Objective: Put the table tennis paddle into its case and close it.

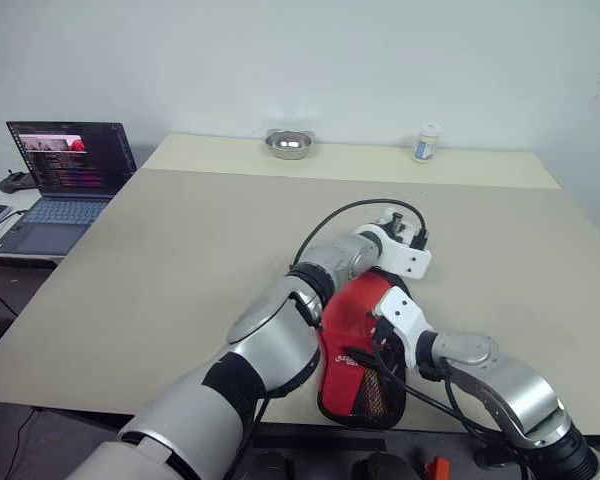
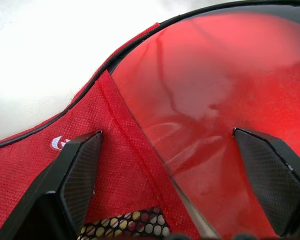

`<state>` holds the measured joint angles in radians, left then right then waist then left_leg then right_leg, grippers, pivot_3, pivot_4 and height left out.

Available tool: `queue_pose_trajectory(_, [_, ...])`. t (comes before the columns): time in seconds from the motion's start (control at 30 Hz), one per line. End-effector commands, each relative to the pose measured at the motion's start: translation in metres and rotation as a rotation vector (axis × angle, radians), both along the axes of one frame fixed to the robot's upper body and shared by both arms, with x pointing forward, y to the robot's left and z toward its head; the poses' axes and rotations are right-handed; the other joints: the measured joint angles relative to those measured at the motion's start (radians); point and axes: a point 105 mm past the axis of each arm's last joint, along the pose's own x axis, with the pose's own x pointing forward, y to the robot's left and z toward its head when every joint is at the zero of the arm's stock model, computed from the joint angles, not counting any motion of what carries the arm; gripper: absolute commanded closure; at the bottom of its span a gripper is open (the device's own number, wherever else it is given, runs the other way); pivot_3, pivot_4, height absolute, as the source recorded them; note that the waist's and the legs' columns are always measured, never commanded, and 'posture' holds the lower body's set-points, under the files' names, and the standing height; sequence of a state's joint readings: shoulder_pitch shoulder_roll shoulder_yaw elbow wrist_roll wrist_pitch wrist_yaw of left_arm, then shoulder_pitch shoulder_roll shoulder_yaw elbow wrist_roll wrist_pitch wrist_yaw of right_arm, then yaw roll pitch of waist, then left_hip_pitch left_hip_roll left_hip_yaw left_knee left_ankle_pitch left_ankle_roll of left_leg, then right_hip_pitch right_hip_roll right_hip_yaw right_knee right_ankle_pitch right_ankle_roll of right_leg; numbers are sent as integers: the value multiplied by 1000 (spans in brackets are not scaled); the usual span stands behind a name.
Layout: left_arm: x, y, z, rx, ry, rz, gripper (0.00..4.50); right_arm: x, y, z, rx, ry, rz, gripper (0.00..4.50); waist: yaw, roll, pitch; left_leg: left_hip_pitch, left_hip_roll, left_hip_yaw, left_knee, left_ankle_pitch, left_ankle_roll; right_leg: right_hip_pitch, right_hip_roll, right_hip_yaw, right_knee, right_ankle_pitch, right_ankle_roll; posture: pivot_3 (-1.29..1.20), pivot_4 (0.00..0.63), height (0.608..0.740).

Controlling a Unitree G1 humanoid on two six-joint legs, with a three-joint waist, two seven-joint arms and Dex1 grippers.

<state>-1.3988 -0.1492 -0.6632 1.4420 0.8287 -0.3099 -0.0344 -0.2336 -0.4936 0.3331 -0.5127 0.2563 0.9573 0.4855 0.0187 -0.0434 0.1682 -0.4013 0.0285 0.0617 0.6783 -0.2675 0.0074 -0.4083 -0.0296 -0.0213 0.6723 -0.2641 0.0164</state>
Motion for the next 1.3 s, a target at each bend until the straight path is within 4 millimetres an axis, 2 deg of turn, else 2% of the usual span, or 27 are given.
queue_pose_trajectory(0.03, [-34,-56,43,-100,-82,-201,3907,-37,-7,-66,-95,336,-14,0,-1,0,0,0,0,0,0,0,0,0,0,0,0,0,0,0,150,740])
queue_pose_trajectory(0.13, [-58,-79,38,-113,-38,-303,3908,-34,-6,-64,-92,332,-19,0,-2,1,-1,0,1,0,0,0,0,0,-3,0,0,0,0,0,150,740])
queue_pose_trajectory(0.23, [-67,-86,34,-113,-9,-341,3908,-33,-5,-63,-91,329,-21,0,-2,2,-1,1,1,-1,0,0,0,0,-3,-1,0,0,0,0,150,740])
queue_pose_trajectory(0.37, [-85,-94,19,-115,111,-410,3908,-31,-5,-62,-88,326,-25,0,-2,2,-2,1,1,-1,0,0,0,1,-3,-1,0,0,0,0,150,740])
queue_pose_trajectory(0.53, [-100,-101,11,-120,212,-463,3908,-30,-4,-61,-88,323,-24,0,-4,2,-2,1,1,-1,0,0,0,1,-2,-2,0,0,0,0,150,740])
queue_pose_trajectory(0.63, [-115,-106,4,-139,330,-514,3908,-29,-4,-60,-90,317,-24,0,-4,3,-3,1,1,-1,0,0,0,1,-2,-2,0,0,0,0,150,740])
queue_pose_trajectory(0.97, [-122,-100,-18,-72,477,-517,3908,-24,-4,-59,-92,306,-32,0,-8,3,-4,1,1,-1,0,0,0,1,1,-2,0,0,-1,0,150,740])
queue_pose_trajectory(1.0, [-122,-100,-19,-67,487,-519,3195,-24,-4,-59,-93,305,-33,0,-9,3,-4,1,1,-1,0,0,0,1,1,-1,0,0,-1,0,150,740])
queue_pose_trajectory(1.07, [-125,-99,-21,-59,511,-531,2590,-23,-4,-60,-93,304,-32,0,-11,3,-4,1,1,-1,0,0,0,1,1,-1,0,0,-1,0,150,740])
queue_pose_trajectory(1.3, [-134,-96,-29,-43,602,-568,8,-19,-5,-63,-101,299,-31,0,-15,5,-12,2,1,-2,0,0,0,2,2,-1,0,0,-1,0,150,740])
